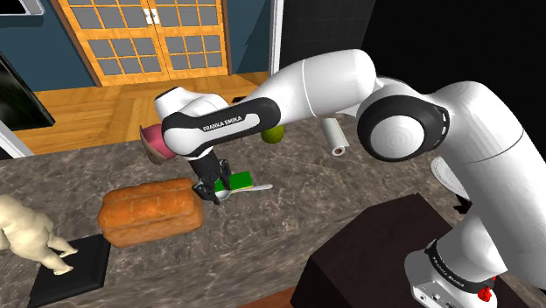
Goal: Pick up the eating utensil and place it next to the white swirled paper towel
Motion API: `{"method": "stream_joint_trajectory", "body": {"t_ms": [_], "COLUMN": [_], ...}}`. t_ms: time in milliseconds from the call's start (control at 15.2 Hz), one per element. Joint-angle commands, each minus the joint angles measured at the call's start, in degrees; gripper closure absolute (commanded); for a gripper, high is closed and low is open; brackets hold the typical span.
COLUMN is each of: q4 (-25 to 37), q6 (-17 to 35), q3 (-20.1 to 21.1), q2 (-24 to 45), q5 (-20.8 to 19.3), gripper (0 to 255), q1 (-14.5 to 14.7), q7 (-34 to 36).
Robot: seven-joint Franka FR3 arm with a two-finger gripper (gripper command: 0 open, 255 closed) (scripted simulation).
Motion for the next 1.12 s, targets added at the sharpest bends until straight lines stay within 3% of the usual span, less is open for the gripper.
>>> {"method": "stream_joint_trajectory", "body": {"t_ms": [0,726,1056], "q4": [0.81,3.73,-14.36], "q6": [-1.3,-7.04,0.16], "q3": [0.06,0.46,0.19], "q2": [-0.48,-3.37,-13.95], "q5": [0.08,0.57,1.03], "gripper": [255,255,255], "q1": [-0.02,0.03,-5.88], "q7": [-0.05,0.12,-3.86]}}
